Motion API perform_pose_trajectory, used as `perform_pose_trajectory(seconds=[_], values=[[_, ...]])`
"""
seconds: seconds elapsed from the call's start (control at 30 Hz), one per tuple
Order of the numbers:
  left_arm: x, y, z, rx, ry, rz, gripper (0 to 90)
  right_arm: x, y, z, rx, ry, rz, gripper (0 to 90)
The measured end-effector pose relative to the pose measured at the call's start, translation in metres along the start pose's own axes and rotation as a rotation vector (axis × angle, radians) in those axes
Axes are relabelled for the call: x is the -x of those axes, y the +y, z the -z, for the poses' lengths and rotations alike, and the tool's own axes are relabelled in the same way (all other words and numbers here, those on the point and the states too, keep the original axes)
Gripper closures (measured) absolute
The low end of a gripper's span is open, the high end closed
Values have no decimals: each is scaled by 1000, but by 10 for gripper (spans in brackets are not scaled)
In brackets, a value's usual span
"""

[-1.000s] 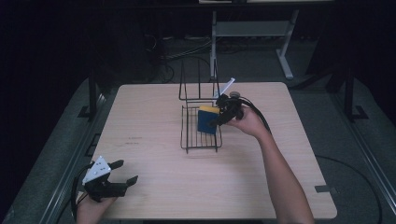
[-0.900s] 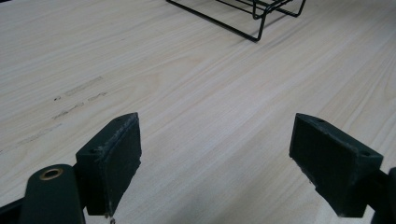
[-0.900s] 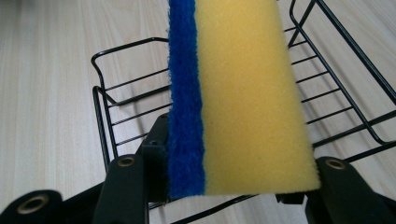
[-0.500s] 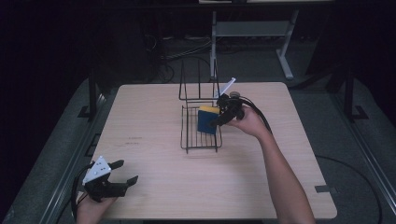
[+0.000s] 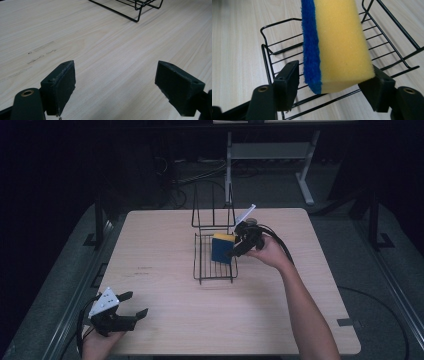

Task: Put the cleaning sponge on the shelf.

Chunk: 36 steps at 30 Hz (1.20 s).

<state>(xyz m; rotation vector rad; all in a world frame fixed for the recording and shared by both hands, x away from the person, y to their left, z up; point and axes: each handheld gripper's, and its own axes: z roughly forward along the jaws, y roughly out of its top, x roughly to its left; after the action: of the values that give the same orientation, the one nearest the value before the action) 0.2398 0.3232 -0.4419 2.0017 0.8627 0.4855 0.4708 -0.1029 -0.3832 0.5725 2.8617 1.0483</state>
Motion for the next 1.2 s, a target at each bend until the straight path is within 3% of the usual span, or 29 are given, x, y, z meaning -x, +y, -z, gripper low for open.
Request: perform_pose_trajectory(seconds=[0.4, 1.2], values=[[0, 0, -1, 1, -2, 2, 163, 1, -5, 5, 8, -2, 7, 297], [-1, 2, -5, 0, -11, 3, 162, -5, -19, 13, -13, -5, -28, 220]])
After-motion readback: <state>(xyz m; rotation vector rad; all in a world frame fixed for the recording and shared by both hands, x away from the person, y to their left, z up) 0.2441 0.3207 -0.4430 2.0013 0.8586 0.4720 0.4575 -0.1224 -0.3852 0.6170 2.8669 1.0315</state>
